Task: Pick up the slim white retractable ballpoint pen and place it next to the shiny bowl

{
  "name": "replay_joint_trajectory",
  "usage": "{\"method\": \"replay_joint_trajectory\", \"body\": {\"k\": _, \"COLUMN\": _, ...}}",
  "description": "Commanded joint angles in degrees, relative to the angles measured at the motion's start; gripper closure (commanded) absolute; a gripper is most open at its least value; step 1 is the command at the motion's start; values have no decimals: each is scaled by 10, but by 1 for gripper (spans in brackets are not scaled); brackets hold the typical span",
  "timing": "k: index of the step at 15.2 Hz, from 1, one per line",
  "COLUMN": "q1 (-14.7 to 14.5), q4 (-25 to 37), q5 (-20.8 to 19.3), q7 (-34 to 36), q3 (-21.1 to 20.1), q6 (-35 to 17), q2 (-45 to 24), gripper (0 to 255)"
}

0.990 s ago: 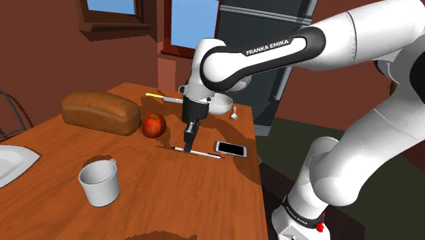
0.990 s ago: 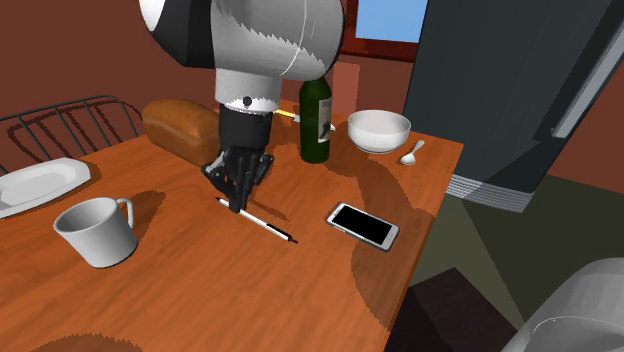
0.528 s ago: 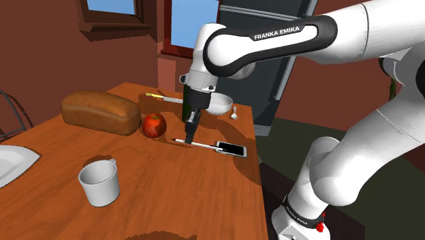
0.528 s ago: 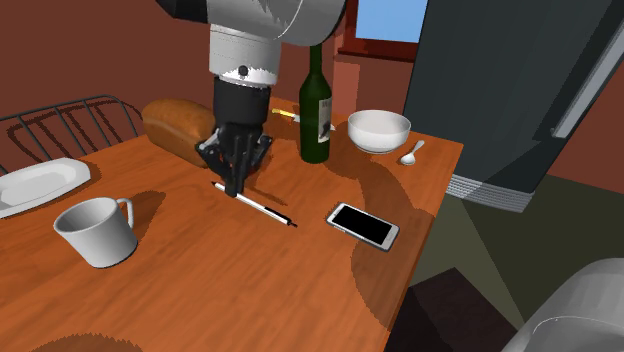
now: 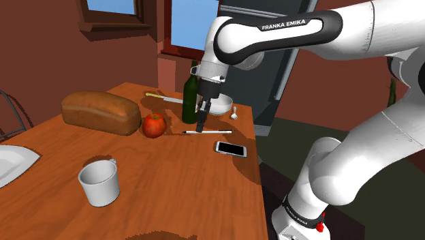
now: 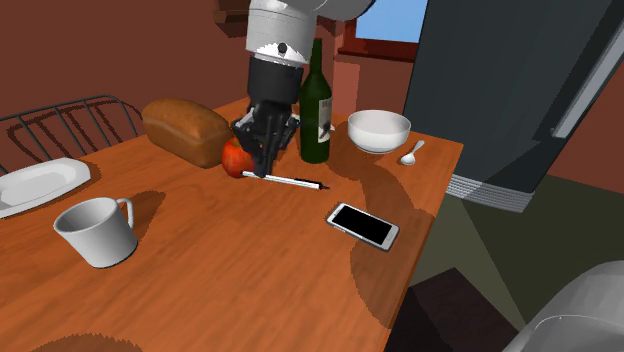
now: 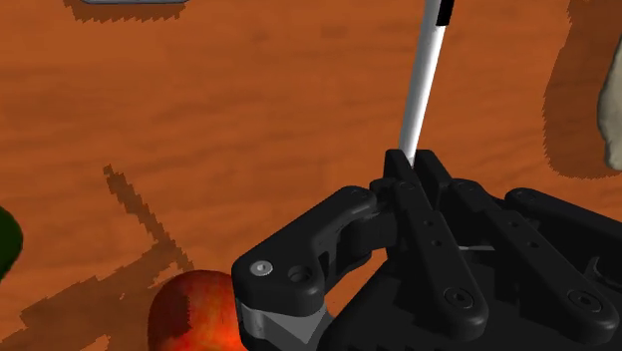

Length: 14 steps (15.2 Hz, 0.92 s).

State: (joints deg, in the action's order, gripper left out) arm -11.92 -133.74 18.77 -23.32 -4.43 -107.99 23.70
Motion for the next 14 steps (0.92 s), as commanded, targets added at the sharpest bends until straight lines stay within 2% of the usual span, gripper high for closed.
{"method": "replay_joint_trajectory", "body": {"k": 1, "q1": 13, "q4": -7, "q5": -11, "q7": -28, "q3": 21, "q6": 10, "q2": 9, "gripper": 255}}
{"method": "replay_joint_trajectory", "body": {"k": 7, "q1": 51, "q4": -8, "q5": -46, "q7": -107, "q3": 84, "q6": 38, "q2": 15, "gripper": 255}}
{"method": "replay_joint_trajectory", "body": {"k": 14, "q1": 93, "q4": 22, "q5": -87, "q7": -200, "q3": 157, "q6": 67, "q2": -8, "gripper": 255}}
